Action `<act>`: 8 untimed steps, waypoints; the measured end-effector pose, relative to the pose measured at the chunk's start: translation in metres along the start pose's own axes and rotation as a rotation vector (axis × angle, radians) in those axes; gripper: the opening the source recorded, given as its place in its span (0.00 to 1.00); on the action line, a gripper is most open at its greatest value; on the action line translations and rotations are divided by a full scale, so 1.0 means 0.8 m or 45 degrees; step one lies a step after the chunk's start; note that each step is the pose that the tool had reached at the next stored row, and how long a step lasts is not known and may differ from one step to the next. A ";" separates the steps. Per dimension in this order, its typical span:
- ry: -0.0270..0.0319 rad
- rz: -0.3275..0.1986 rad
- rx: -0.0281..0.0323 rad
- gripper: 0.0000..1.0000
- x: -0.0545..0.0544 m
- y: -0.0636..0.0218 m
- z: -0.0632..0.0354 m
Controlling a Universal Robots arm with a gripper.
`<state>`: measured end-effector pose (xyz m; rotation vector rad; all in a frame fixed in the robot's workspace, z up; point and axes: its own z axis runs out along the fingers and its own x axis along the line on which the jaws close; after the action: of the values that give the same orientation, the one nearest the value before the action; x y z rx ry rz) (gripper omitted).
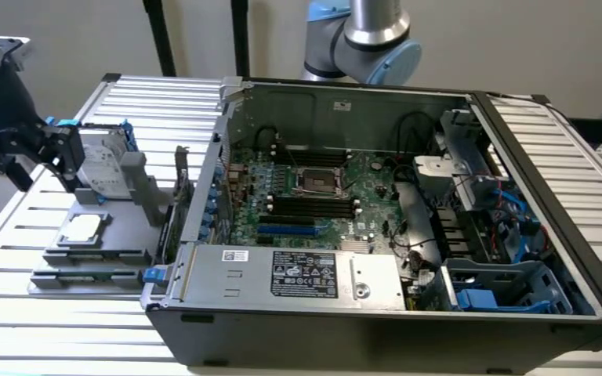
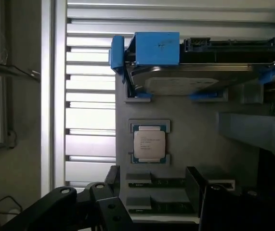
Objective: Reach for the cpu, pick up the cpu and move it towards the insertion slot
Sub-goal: 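Pick up the cpu and move it towards the insertion slot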
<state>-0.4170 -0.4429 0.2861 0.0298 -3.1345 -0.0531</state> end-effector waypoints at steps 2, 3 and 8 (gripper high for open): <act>-0.0001 0.000 -0.0001 0.65 0.000 -0.001 0.005; 0.0000 0.000 0.0000 0.65 0.000 -0.001 0.007; 0.0001 0.000 0.0000 0.65 0.000 -0.002 0.018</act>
<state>-0.4169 -0.4440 0.2716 0.0297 -3.1344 -0.0530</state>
